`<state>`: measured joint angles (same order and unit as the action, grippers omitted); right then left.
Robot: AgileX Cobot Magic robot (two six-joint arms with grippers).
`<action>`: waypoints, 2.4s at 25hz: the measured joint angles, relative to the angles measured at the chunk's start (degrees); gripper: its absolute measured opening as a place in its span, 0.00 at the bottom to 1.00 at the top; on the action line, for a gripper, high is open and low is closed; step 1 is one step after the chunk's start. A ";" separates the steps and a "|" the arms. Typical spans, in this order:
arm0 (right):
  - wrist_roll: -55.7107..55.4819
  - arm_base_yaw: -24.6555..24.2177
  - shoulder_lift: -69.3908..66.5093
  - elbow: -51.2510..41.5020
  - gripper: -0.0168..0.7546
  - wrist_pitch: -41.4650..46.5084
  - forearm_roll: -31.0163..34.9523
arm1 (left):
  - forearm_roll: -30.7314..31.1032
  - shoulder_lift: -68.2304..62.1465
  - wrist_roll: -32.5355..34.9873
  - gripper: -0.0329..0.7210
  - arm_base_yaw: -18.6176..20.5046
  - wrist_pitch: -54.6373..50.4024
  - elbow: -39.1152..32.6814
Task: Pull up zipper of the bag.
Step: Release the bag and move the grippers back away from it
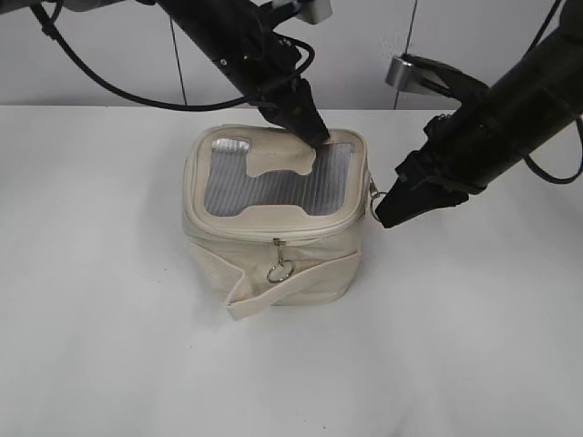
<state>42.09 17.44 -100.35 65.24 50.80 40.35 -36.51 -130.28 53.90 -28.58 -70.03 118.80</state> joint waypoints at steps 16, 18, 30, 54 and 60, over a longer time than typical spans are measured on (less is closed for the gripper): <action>-0.04 9.52 2.49 -3.66 0.03 -0.55 0.76 | -0.10 0.00 -0.82 0.09 -0.06 -0.61 0.00; -0.04 11.86 2.49 -3.72 0.03 -2.04 0.89 | -0.16 0.00 -0.82 0.09 -0.10 -1.12 0.00; -0.28 18.30 2.49 -4.11 0.03 -7.50 4.04 | 0.09 0.00 -0.49 0.09 -0.17 -4.25 0.00; -7.92 15.28 6.48 -4.11 0.03 -8.13 -3.92 | -0.13 0.00 -12.79 0.09 -0.23 8.05 -0.96; -7.44 15.70 6.48 -4.11 0.03 -9.06 -1.51 | -0.44 0.00 -12.79 0.09 -0.23 7.95 -0.96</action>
<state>34.65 33.14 -93.87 61.13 41.74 38.84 -36.95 -130.28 41.11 -28.81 -62.09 117.84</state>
